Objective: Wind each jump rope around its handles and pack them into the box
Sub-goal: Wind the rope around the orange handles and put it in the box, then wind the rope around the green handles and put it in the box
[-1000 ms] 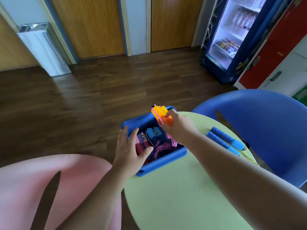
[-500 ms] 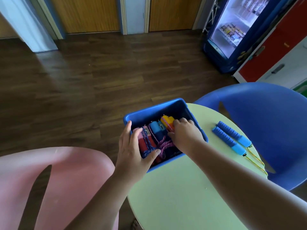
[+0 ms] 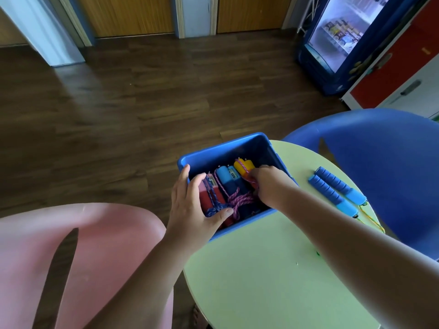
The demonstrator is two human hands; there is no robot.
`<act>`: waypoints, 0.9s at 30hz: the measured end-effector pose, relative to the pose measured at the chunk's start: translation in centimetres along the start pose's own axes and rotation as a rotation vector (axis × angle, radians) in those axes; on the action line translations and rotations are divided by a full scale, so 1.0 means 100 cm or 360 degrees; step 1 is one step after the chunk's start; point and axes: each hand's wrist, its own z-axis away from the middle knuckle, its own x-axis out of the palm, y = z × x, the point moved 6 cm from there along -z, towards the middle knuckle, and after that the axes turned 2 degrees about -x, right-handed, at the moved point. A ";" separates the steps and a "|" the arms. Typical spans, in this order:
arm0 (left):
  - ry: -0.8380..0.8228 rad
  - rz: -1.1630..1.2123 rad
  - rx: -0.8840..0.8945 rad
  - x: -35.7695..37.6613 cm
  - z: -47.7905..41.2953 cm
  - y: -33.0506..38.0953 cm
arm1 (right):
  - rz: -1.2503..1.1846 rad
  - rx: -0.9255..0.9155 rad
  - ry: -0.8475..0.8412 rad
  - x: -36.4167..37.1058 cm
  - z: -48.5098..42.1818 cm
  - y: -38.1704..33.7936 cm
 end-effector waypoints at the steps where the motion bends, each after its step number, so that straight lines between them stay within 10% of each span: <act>1: -0.0003 -0.0004 0.0004 0.000 0.000 0.001 | -0.0005 -0.0013 0.0017 0.000 0.004 0.000; 6: 0.0033 0.0157 -0.0025 -0.004 0.004 0.003 | -0.0133 0.0112 0.0834 -0.018 0.051 0.011; 27: -0.0066 -0.0054 0.0028 -0.007 0.037 0.013 | -0.0834 0.0265 0.0525 0.021 0.126 0.054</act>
